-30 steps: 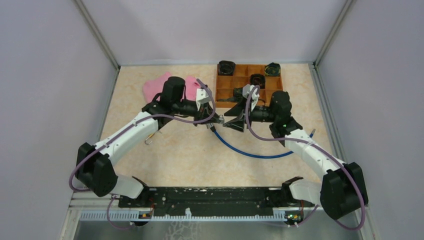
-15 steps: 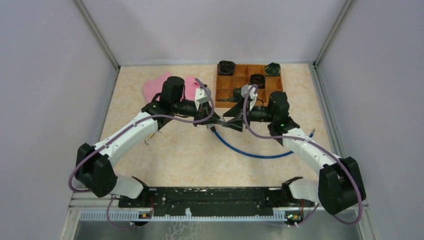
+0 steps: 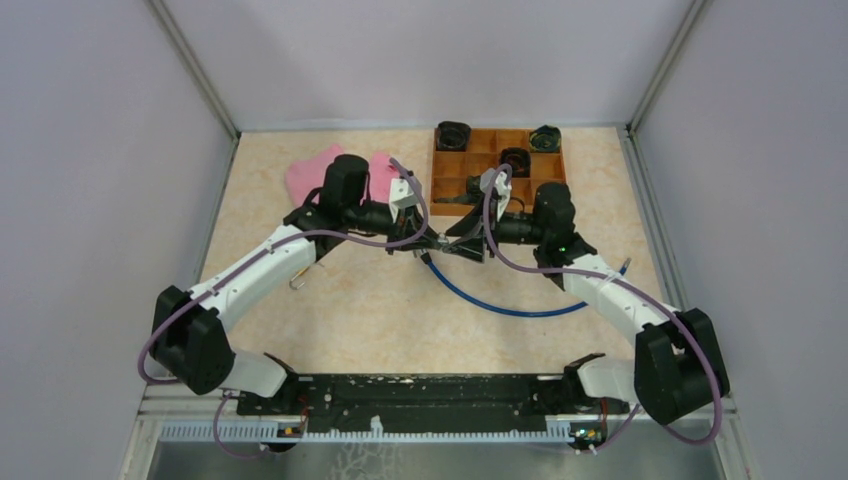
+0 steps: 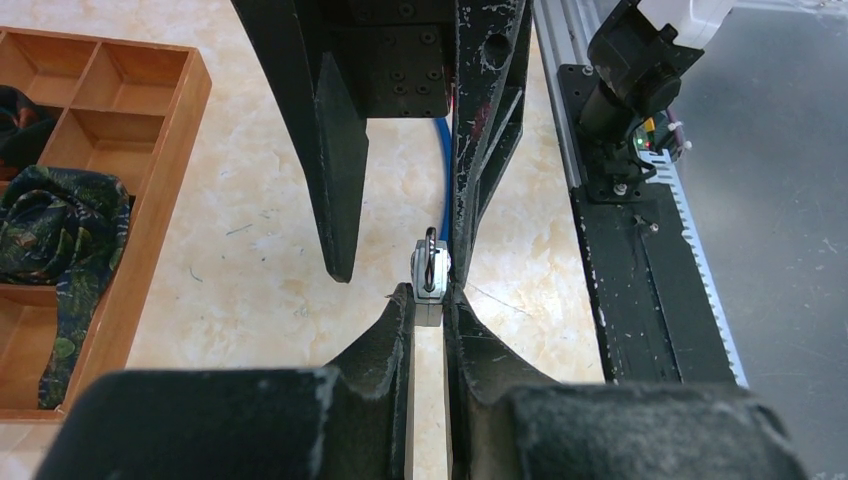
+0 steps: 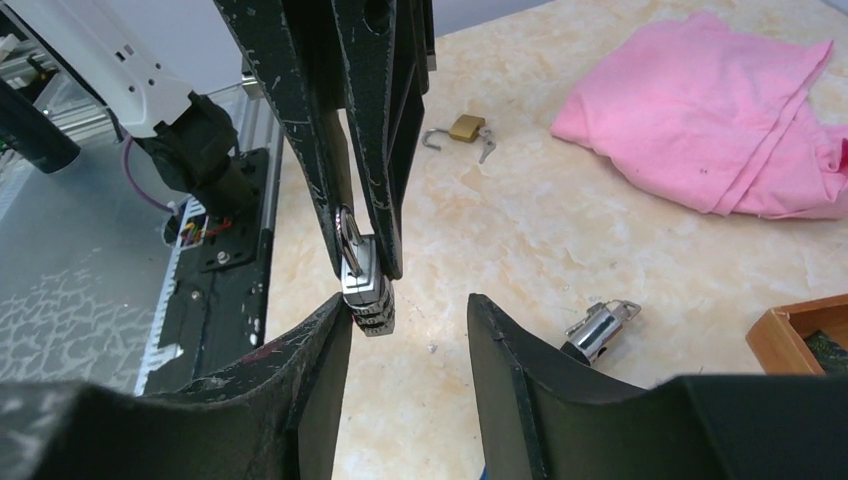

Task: Lock with the key
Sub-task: Lock the lock.

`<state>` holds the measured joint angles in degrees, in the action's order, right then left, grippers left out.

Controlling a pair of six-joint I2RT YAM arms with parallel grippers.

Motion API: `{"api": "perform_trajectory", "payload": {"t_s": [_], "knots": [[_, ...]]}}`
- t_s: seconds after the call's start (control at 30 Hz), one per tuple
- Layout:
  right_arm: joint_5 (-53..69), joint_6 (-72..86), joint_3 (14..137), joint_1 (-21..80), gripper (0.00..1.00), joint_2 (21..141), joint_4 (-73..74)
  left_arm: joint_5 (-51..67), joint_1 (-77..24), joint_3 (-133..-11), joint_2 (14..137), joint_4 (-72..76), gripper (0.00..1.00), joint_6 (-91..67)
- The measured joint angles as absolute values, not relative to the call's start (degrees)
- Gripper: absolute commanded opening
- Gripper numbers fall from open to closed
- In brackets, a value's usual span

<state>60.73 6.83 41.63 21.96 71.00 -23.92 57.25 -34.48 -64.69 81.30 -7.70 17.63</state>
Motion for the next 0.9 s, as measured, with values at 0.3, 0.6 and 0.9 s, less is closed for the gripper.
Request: {"api": "perform_trajectory", "payload": {"t_s": [0.3,0.6,0.9], "knots": [[59.83,5.52,41.63,21.45,0.42,71.0,-21.26,57.21,-34.26,-63.81,81.28,-7.31,0.0,19.4],[58.26,5.56,41.63,20.27,0.4,71.0,-19.97,57.71,-33.85,-63.68,81.23,-7.44,0.0,20.86],[54.57,5.06,41.63,18.09,0.42,71.0,-19.99,60.4,-34.09,-63.55,80.29,-8.16,0.0,20.67]]}}
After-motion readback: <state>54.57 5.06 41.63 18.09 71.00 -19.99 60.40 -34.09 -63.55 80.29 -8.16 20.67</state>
